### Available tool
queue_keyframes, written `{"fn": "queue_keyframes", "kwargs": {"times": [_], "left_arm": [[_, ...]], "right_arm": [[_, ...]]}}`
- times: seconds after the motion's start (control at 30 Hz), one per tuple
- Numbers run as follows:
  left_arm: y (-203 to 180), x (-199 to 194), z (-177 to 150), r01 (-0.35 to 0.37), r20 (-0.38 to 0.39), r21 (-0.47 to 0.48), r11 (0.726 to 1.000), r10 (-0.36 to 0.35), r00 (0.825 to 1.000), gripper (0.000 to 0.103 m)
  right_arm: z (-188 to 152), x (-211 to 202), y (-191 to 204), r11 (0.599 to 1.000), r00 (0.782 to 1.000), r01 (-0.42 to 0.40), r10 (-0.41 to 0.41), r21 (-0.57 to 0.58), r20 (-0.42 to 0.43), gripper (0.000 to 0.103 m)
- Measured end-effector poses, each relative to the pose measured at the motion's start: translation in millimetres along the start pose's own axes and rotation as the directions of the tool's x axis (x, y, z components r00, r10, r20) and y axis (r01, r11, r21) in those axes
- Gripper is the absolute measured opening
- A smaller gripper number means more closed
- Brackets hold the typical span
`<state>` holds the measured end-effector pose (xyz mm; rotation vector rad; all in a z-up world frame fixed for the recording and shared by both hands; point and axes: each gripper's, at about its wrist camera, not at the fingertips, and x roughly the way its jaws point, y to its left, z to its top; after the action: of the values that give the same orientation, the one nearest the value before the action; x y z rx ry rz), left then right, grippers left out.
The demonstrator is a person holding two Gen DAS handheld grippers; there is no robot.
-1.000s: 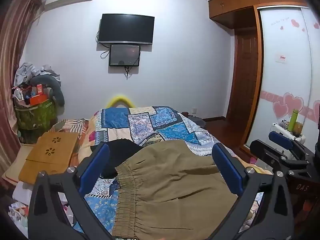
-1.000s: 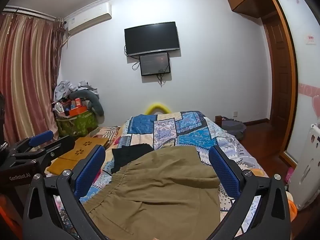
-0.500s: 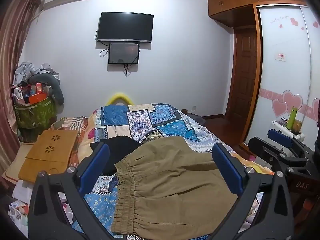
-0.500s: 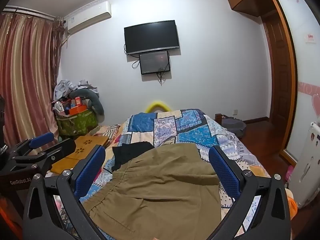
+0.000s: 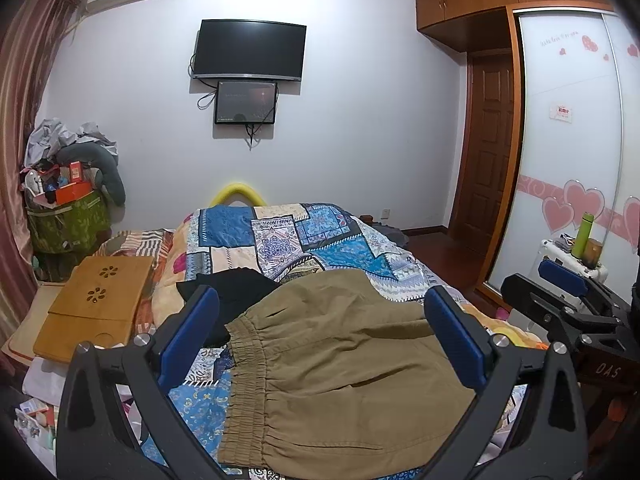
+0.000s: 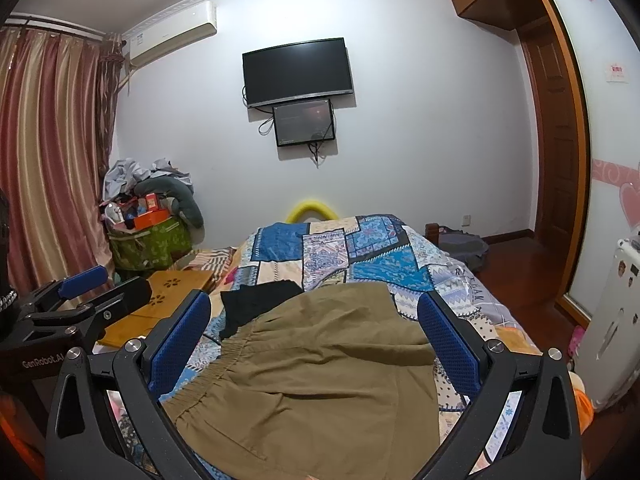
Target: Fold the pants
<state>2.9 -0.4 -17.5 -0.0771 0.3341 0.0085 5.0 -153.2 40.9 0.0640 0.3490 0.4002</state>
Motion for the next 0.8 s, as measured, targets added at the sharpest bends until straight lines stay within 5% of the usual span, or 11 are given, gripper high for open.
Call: {"fn": "queue_keyframes", "kwargs": {"times": [0.8], "left_arm": [[-3.9,1.7,5.4,-0.004,-0.012,0.006,1.0,0.004,1.0,0.103]], "right_arm": [[0.3,0.7,-1.0,1.0,1.0,0.001,-0.001,0.002,-0.001,0.103]]}}
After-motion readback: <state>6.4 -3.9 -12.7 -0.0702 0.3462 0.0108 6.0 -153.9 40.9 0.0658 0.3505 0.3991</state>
